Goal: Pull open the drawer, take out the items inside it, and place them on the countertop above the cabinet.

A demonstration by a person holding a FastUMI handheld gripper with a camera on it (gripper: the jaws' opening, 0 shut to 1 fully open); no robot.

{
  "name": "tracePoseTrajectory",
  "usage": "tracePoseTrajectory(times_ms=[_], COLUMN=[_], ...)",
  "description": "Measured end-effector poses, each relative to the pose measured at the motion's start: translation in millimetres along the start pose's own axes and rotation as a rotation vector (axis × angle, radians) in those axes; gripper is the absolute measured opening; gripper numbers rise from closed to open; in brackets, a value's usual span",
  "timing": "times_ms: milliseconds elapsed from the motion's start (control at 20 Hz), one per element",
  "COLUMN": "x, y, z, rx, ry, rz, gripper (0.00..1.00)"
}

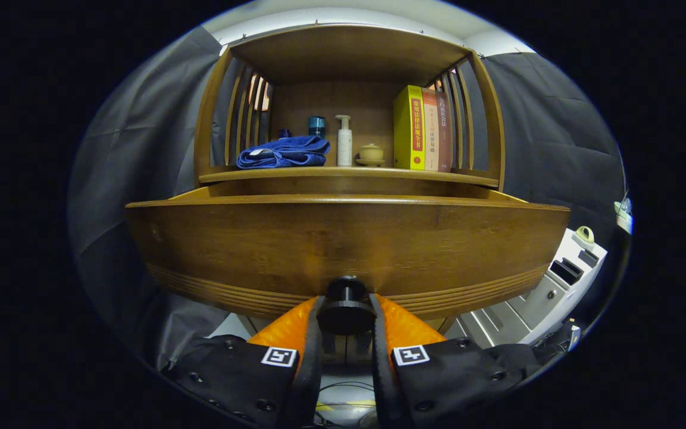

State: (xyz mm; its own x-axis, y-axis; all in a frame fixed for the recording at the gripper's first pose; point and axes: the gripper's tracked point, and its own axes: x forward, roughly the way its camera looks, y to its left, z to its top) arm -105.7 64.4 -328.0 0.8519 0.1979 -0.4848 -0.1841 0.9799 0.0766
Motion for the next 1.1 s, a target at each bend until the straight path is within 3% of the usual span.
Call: tracePoseTrajectory(times_ms=[350, 500, 700, 1100], x=[-5.5, -9.5, -20.3, -50.5], y=[-1.7, -0.1, -1.3, -34.7], z=[15.8, 23.4, 56.2, 154.8], rx=[-0.021, -0.019, -0.015, 0.026], ry=[-0.051, -0.080, -0.189, -0.411], rz=[0.000, 0.005, 0.002, -0.074], gripper=[0.54, 0.88, 0.95, 0.95])
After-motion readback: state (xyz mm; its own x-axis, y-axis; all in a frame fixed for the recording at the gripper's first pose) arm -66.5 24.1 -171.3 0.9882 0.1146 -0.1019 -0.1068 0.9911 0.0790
